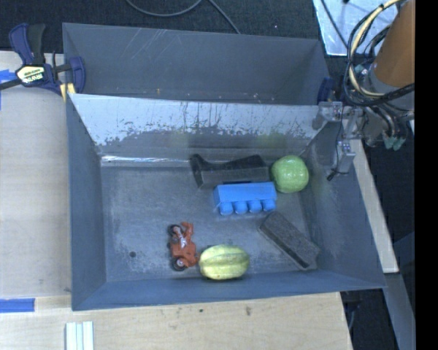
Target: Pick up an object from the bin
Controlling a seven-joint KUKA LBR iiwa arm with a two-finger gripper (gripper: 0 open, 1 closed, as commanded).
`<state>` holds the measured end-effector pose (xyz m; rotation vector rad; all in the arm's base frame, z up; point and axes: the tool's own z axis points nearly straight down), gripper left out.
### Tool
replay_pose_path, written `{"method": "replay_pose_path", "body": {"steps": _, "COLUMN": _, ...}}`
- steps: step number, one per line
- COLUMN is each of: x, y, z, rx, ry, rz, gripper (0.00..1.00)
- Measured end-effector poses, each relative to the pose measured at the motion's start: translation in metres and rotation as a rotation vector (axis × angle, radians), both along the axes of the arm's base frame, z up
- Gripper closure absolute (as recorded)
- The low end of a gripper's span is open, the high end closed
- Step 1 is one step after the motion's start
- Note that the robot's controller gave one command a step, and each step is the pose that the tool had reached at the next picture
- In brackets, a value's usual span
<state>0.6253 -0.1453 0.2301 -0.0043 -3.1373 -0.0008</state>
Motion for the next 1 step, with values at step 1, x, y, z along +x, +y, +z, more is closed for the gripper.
{"method": "replay_pose_path", "body": {"steps": 1, "x": 0.0014, "y": 0.0006, "z": 0.0053, "rx": -0.001, "ry": -0.009, "rz": 0.002, "gripper": 0.0}}
